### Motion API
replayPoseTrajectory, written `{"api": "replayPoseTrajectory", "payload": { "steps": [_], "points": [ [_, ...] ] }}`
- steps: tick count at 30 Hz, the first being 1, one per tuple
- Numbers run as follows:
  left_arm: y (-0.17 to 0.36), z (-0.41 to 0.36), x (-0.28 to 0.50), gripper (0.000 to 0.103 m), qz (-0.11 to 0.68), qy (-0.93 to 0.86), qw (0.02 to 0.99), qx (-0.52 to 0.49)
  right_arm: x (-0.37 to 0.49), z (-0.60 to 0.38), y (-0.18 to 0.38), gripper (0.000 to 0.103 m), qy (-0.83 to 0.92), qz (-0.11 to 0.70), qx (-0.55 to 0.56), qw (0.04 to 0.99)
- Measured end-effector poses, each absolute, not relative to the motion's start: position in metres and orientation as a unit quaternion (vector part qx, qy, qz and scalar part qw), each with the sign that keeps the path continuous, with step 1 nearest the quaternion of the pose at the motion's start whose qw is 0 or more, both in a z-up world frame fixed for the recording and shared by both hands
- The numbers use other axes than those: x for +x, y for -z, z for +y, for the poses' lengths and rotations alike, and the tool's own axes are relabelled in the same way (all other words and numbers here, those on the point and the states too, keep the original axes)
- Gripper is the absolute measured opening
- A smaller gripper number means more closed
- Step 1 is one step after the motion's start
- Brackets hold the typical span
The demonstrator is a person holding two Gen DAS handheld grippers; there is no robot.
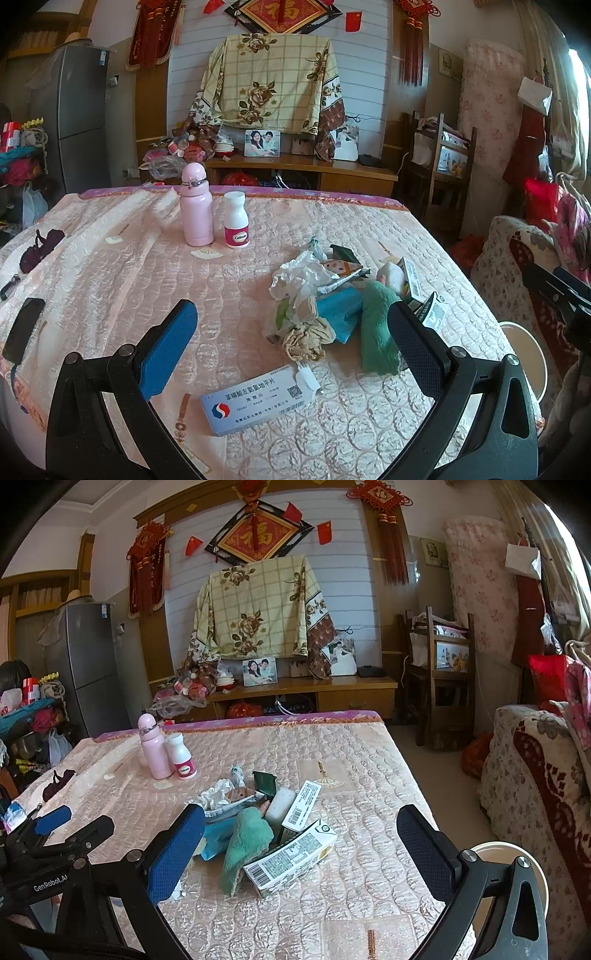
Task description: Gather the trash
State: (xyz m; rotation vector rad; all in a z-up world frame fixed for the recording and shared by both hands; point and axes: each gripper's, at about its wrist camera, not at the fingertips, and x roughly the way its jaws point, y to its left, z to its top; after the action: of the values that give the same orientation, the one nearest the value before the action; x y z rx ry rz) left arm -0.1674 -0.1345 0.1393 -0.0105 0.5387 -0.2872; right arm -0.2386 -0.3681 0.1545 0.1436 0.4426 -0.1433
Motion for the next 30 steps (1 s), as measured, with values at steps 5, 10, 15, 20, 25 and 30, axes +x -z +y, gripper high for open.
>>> {"api": "replayPoseTrajectory", "payload": {
  "steps": [5, 10, 15, 20, 25, 30],
  "points": [
    [-0.139, -0.134, -0.166, 0.102, 0.266, 0.139, 0.954, -0.004, -0.238, -0.366, -0.153, 0.103, 0.071, 0.223, 0.069, 0.970],
    [-0.138, -0.131, -0.160, 0.102, 0.269, 0.136, 0.953, -0.007, -0.237, -0.366, -0.152, 0.103, 0.070, 0.223, 0.068, 0.970],
    [-0.136, -0.131, -0.158, 0.102, 0.271, 0.134, 0.953, -0.006, -0.237, -0.366, -0.152, 0.103, 0.070, 0.224, 0.070, 0.969],
    [-0.133, -0.130, -0.158, 0.102, 0.275, 0.134, 0.952, -0.005, -0.236, -0.365, -0.149, 0.103, 0.066, 0.230, 0.069, 0.968],
    [-0.129, -0.132, -0.157, 0.102, 0.280, 0.132, 0.951, -0.003, -0.234, -0.362, -0.146, 0.103, 0.061, 0.236, 0.064, 0.968],
    [-0.127, -0.131, -0.157, 0.102, 0.284, 0.130, 0.950, -0.004, -0.231, -0.360, -0.142, 0.103, 0.055, 0.241, 0.062, 0.967]
  ]
}}
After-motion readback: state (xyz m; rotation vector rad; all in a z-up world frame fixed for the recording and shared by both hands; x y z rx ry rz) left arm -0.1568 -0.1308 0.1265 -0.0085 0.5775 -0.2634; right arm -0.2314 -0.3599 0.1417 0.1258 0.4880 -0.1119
